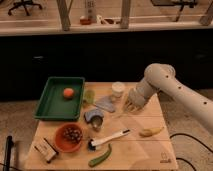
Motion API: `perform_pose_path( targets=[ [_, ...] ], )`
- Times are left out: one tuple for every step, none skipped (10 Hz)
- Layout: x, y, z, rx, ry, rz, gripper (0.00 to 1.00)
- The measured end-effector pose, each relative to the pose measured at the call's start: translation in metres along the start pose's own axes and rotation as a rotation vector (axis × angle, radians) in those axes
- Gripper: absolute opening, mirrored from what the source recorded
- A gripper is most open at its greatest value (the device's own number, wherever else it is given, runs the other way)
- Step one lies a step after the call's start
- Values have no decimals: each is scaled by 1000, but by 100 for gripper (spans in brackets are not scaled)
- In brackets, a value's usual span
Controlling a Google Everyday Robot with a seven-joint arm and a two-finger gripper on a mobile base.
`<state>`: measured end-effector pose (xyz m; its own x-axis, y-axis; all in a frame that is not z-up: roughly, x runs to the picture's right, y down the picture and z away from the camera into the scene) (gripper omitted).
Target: Place fork in table surface
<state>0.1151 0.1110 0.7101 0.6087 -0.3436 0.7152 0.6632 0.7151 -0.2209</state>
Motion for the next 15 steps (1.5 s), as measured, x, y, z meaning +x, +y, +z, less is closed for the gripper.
perform_pose_path(
  targets=[
    [-2,3,1,-6,-5,-14,0],
    [-4,8,2,-15,-10,-25,0],
    [-9,15,7,-30,-15,-38,0],
    [-10,21,10,-41,-16,-42,0],
    [-13,28,13,-54,-16,-45,0],
    [-15,35,18,-67,-15,-48,0],
    [-19,43,25,-87,-8,-46,0],
    [-21,49,32,-102,-3,-43,0],
    [-24,55,40,-116,-2,-44,0],
    [-30,61,46,-127,-9,-43,0],
    [-33,65,49,-131,-14,-40,0],
    [-42,72,60,-142,-34,-40,0],
    [-45,77,65,-144,-43,-34,0],
    [-49,82,72,-147,-53,-26,0],
    [-51,87,80,-150,-61,-20,0]
  ],
)
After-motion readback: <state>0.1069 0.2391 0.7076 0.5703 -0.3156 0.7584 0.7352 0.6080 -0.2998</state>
